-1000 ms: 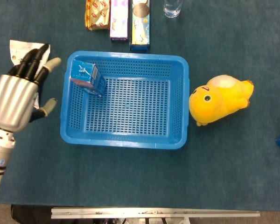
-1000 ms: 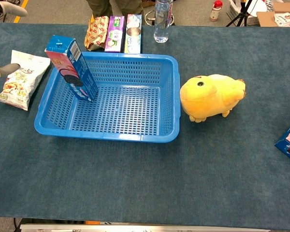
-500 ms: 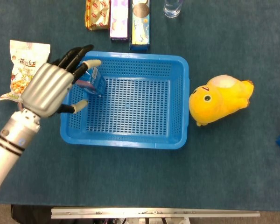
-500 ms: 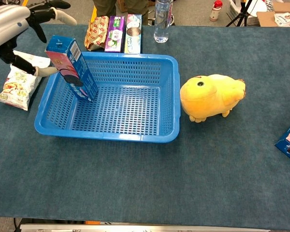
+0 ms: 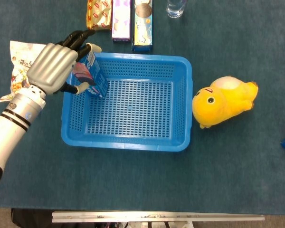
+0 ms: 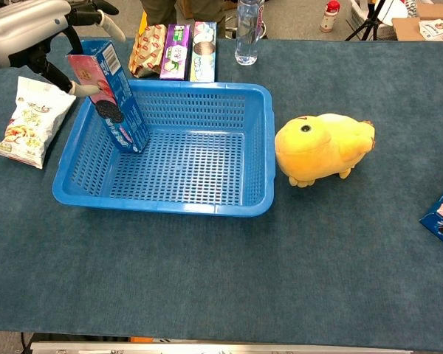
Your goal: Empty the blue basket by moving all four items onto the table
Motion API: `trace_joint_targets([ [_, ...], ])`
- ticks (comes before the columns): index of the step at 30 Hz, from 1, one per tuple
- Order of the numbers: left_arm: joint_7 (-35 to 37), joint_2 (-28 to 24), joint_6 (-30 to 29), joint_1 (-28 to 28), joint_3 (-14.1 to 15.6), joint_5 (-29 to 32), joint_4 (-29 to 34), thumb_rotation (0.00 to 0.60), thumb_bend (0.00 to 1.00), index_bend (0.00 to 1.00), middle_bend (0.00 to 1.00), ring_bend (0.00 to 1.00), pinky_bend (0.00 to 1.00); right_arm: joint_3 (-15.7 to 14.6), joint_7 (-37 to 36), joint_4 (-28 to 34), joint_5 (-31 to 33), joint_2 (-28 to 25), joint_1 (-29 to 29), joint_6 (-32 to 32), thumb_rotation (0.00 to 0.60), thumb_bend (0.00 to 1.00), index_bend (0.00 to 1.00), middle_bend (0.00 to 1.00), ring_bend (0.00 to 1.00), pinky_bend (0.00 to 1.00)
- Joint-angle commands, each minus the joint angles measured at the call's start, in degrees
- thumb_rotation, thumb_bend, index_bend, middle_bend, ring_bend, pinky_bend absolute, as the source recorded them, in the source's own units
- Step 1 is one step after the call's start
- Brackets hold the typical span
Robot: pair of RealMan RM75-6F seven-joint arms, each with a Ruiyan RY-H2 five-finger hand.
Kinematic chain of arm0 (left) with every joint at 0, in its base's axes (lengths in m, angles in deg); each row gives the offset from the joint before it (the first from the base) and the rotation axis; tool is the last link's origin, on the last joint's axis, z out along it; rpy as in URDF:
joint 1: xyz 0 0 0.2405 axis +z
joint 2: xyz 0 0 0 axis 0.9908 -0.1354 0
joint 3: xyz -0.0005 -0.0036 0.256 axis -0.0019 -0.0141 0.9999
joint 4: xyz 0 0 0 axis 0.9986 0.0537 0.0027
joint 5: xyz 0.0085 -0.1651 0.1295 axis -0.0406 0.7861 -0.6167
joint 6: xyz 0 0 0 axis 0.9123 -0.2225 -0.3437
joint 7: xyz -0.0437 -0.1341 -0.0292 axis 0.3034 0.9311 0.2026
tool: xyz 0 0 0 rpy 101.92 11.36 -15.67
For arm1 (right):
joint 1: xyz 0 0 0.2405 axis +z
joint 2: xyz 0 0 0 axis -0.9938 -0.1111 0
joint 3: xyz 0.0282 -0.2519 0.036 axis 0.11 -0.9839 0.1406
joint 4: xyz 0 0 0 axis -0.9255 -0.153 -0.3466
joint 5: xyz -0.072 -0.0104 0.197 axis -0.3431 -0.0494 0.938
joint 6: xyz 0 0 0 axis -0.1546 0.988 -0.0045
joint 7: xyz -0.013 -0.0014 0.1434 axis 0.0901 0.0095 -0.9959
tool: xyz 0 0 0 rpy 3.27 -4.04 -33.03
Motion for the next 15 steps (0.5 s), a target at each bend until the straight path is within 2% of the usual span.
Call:
trace_joint_targets([
  [1, -0.46, -0.22, -0.84, 0.03, 0.25, -0.06, 0.54, 0.6, 0.2, 0.25, 0.07, 0.08, 0.36, 0.01, -0.17, -0.14, 0.09, 0.15, 0.16, -0.24, 0.6, 0.0, 0.05, 0.19, 0.24, 0.38],
  [15, -5.16, -1.42, -5.84, 0.75, 1.85, -2.55, 5.89, 0.6, 0.2, 0.26, 0.08, 0.08, 0.36, -0.2, -0.15, -0.31, -0.03, 0.83, 0.58, -0.91, 0.6, 0.0, 0.05, 0.19, 0.24, 0.38],
])
